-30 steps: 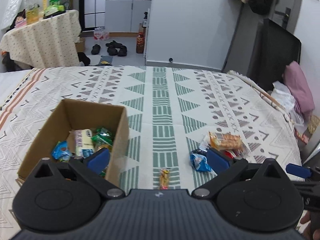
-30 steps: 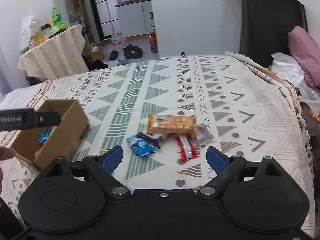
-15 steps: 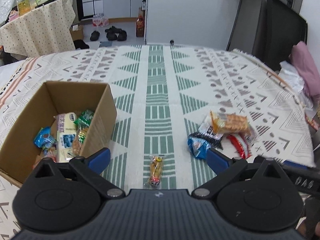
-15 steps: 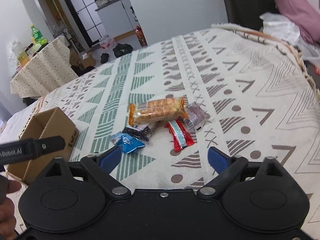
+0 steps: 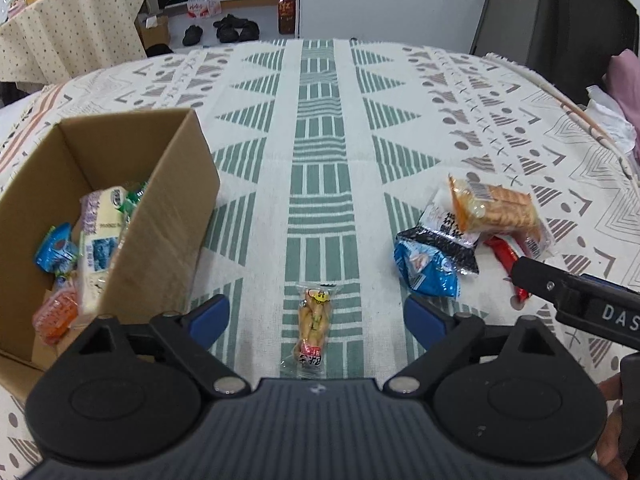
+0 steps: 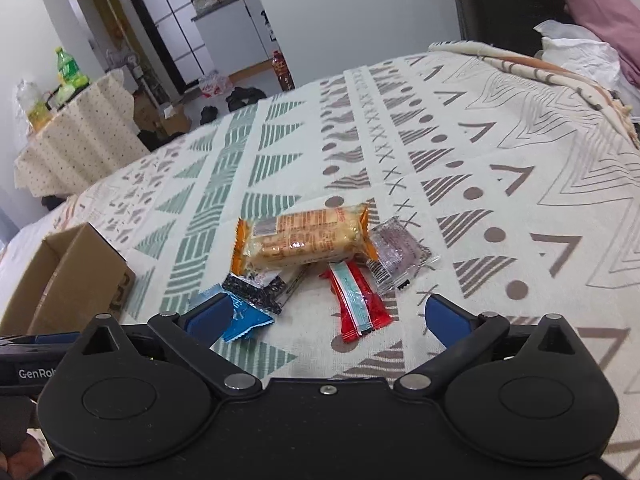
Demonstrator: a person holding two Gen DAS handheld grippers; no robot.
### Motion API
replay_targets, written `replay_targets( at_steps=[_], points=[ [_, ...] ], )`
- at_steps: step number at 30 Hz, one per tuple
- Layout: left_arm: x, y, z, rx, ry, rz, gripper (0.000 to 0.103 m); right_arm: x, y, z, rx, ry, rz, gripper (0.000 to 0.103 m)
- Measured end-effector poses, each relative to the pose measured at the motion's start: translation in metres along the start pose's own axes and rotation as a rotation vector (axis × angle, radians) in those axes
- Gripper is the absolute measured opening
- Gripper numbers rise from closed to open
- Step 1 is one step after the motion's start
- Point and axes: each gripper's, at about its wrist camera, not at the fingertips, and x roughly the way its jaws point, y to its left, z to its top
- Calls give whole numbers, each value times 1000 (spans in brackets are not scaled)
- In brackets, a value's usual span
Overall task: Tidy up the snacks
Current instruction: 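Grasp yellow sausage stick with left tool while right tool grasps red-white packet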
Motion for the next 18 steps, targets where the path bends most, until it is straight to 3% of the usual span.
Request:
replay_targets(
  at_steps=[3, 9, 11, 14, 18],
  points=[
    [8, 1, 1, -8, 15, 5, 86, 9, 0, 0, -11, 8, -10, 103],
    [27, 3, 0, -13, 84, 18, 60, 17, -1, -2, -64, -11, -15, 101],
    [33, 3, -1, -15, 107, 24, 53, 22, -4, -3, -65, 7, -22, 92],
    [33, 2, -1, -2, 100, 34, 48, 28, -9, -4, -52, 35, -19, 71],
    [33, 0, -2, 4, 99, 21, 33, 31, -5, -5, -86, 23, -34, 63]
  ],
)
